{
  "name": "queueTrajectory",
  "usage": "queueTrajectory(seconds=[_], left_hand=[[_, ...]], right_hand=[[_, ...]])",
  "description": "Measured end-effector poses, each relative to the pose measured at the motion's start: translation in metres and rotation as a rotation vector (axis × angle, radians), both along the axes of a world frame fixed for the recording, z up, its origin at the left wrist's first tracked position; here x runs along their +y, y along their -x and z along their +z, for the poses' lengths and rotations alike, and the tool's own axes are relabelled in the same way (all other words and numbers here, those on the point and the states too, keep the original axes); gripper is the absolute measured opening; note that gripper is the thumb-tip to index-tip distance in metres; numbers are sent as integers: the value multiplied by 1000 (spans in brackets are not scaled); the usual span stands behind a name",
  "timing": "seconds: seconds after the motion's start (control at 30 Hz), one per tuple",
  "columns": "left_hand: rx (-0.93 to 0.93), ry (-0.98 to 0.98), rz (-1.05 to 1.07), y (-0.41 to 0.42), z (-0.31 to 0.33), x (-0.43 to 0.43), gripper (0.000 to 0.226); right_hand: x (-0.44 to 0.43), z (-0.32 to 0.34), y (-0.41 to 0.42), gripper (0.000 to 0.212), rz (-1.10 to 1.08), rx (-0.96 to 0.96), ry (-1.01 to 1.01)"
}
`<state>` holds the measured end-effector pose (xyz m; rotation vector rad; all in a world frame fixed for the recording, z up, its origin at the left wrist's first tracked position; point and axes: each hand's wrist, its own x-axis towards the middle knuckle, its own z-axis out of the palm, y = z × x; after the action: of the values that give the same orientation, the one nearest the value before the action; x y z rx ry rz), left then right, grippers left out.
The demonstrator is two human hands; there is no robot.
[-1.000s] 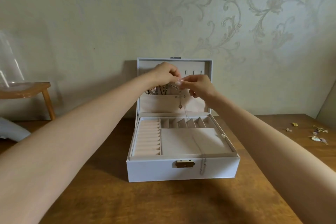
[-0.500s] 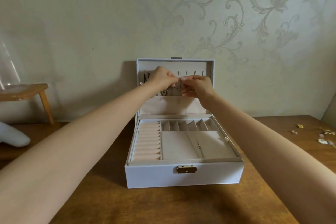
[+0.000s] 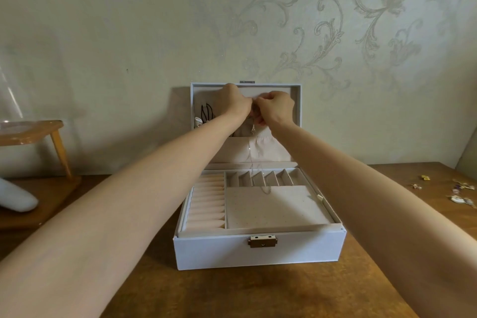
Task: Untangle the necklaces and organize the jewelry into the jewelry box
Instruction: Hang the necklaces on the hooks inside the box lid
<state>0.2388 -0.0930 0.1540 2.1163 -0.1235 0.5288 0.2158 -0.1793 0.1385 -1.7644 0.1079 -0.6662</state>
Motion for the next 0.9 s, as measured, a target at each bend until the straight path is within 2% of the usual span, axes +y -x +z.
queueTrajectory(seconds=[0.07, 0.13, 0.3, 0.37, 0.5, 0.57, 0.67, 0.8, 0.9], left_hand=[[-5, -93, 31, 6, 3, 1, 16], [-6, -143, 44, 9, 6, 0, 7], [-1, -196, 60, 12, 5, -1, 4], [-8, -210, 72, 13, 2, -1, 11], [-22, -192, 58, 15, -3, 2, 10], [-5, -172, 50, 15, -6, 3, 19], [-18, -154, -4, 18, -14, 9, 21], [-102, -217, -29, 31, -27, 24, 38], [-125, -288, -27, 39, -39, 33, 40]], right_hand=[[-2, 3, -1, 32, -13, 30, 16], [-3, 4, -4, 28, -37, 69, 34], [-5, 3, -5, 17, -55, 109, 72], [-5, 1, -6, 21, -60, 130, 104], [-5, -5, -4, 22, -46, 148, 83], [-7, -10, 3, 19, -10, 147, 53], [-7, -22, 18, 10, 68, 161, 37], [-7, -39, 32, 10, 86, 156, 8], [-5, -51, 39, 12, 84, 184, 100]])
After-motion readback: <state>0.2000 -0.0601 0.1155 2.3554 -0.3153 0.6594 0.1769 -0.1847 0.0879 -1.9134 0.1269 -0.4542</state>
